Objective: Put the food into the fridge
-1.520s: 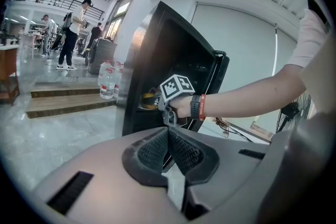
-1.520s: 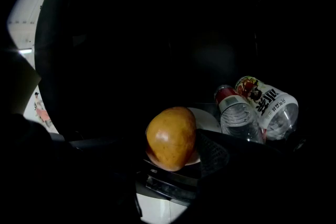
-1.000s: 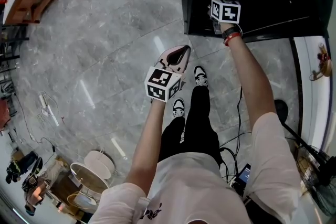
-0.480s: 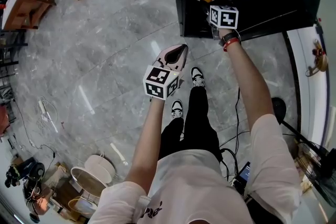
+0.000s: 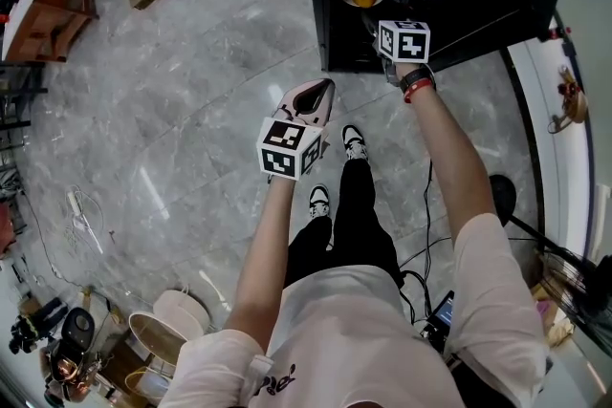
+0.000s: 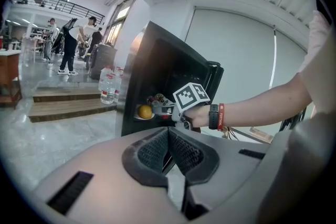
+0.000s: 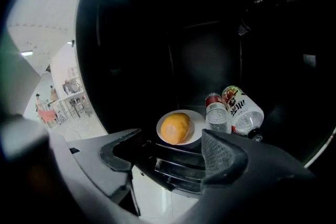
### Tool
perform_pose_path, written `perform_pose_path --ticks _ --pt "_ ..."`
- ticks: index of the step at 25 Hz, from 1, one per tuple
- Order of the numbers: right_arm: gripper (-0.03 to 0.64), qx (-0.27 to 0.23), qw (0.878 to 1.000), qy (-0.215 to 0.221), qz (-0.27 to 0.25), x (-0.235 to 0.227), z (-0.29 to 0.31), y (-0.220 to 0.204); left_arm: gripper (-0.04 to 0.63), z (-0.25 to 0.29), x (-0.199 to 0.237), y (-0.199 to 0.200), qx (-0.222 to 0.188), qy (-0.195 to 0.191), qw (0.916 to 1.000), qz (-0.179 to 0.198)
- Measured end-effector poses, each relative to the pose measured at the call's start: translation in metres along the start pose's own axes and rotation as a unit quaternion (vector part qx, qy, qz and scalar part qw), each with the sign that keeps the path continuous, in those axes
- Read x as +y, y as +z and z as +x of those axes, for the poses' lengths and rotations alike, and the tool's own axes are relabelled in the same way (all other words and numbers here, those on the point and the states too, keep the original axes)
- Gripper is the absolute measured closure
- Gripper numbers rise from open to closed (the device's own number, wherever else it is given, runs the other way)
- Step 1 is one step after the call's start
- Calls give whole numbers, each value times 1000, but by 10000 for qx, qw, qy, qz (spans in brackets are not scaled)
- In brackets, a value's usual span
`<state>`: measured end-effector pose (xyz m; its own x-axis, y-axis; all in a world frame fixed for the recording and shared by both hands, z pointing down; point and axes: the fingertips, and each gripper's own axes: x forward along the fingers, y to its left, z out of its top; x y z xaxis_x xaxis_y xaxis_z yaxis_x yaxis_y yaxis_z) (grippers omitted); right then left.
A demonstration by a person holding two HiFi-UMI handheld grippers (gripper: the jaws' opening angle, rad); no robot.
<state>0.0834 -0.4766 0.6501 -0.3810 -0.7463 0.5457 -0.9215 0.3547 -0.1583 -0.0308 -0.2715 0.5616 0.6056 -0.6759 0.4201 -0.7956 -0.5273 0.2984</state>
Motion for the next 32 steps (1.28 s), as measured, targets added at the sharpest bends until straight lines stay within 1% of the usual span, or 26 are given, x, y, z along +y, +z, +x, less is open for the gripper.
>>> perform_pose_path --ticks 4,9,17,24,32 --pt "278 -13 9999 -44 -107 8 -24 3 577 -9 -3 9 -61 30 10000 48" --pt "304 -4 9998 -11 -178 21 -52 5 577 -23 -12 17 -24 -55 9998 179" --pt "341 -70 9998 -44 -173 38 -99 12 577 -45 -24 28 -37 -165 9995 282" --pt "372 -118 9998 -71 -169 54 -142 16 577 -70 -35 29 19 -234 9993 306" --pt "413 -273 9994 -151 -167 63 -190 22 577 -90 -47 39 -9 -303 9986 426"
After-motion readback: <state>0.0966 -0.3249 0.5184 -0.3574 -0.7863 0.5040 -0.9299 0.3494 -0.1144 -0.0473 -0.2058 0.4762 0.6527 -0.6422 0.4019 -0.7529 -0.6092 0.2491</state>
